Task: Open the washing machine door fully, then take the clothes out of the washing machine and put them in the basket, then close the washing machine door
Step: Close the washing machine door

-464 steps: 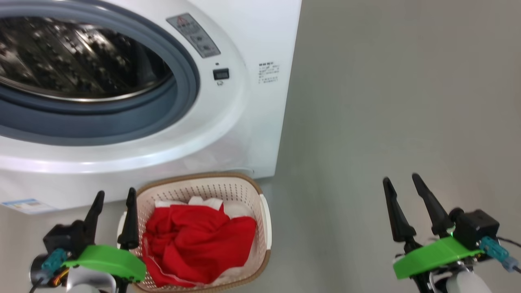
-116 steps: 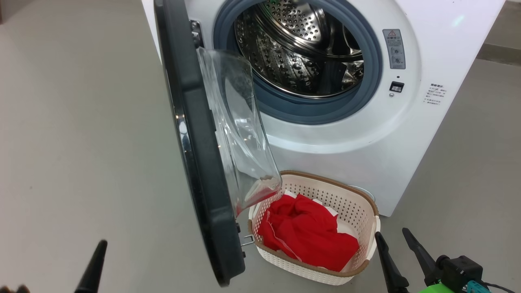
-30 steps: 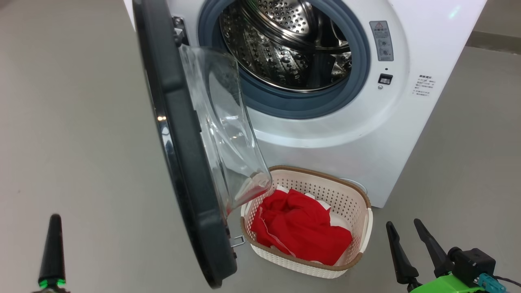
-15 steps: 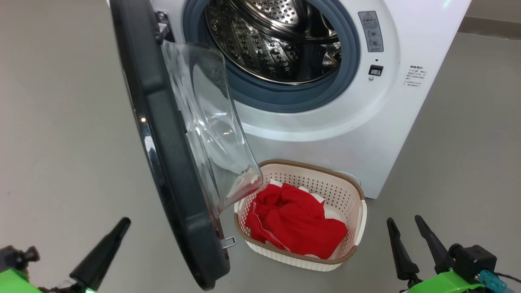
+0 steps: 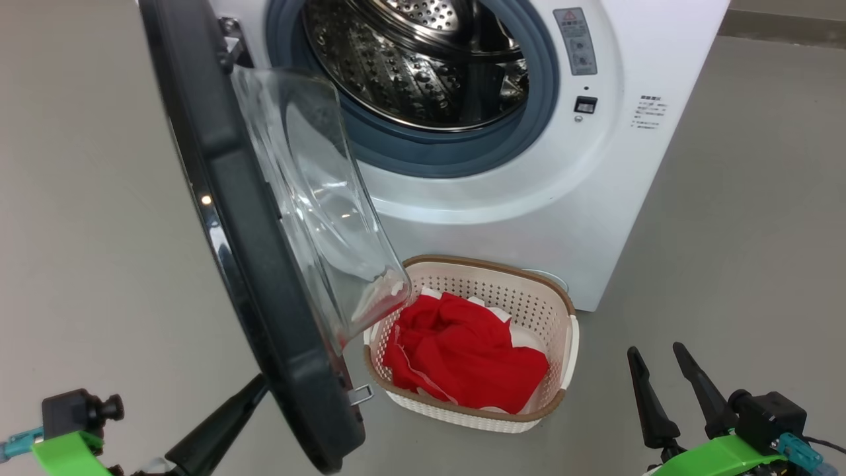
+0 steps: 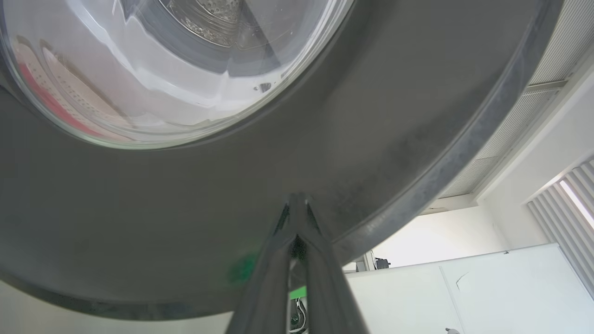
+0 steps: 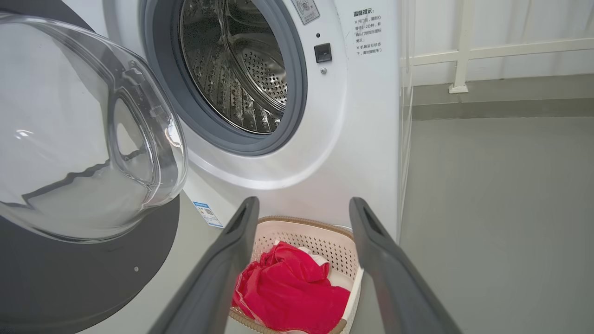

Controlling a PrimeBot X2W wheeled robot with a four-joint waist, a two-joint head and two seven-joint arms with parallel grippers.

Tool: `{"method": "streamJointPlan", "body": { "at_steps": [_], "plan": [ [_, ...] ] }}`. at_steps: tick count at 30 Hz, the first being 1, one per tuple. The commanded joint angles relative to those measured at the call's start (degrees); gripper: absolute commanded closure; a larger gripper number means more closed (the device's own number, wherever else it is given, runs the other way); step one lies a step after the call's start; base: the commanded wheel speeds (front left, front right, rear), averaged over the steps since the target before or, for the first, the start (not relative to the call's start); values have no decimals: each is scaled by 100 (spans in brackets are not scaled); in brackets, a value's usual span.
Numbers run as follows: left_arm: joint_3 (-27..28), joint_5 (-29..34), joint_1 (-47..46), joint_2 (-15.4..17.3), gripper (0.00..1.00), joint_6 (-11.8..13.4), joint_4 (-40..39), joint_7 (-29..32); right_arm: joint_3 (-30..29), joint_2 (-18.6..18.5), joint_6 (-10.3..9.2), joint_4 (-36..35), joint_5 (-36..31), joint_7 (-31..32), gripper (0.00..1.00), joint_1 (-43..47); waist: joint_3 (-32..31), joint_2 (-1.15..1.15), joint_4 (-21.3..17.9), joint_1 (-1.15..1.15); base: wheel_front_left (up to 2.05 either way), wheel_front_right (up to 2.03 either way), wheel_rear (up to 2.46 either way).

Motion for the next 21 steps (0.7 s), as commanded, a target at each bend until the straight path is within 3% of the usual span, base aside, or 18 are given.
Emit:
{"method": "streamJointPlan", "body": {
  "at_steps": [1,11,21],
  "plan": [
    [223,93,-163,12,100,-32,-218,92,126,-48,2,-157,-35,-37,0,-264,25,0,-61,0,0,0,0],
    [27,494,-448,-334,100,-32,-268,65,143,-48,2,-163,4,-37,0,-334,115,0,-362,0,0,0,0],
    [-595,872,-1176,-481,100,-32,10,-846,125,-48,2,-216,56,-37,0,-486,381,0,-840,0,0,0,0]
  ]
}}
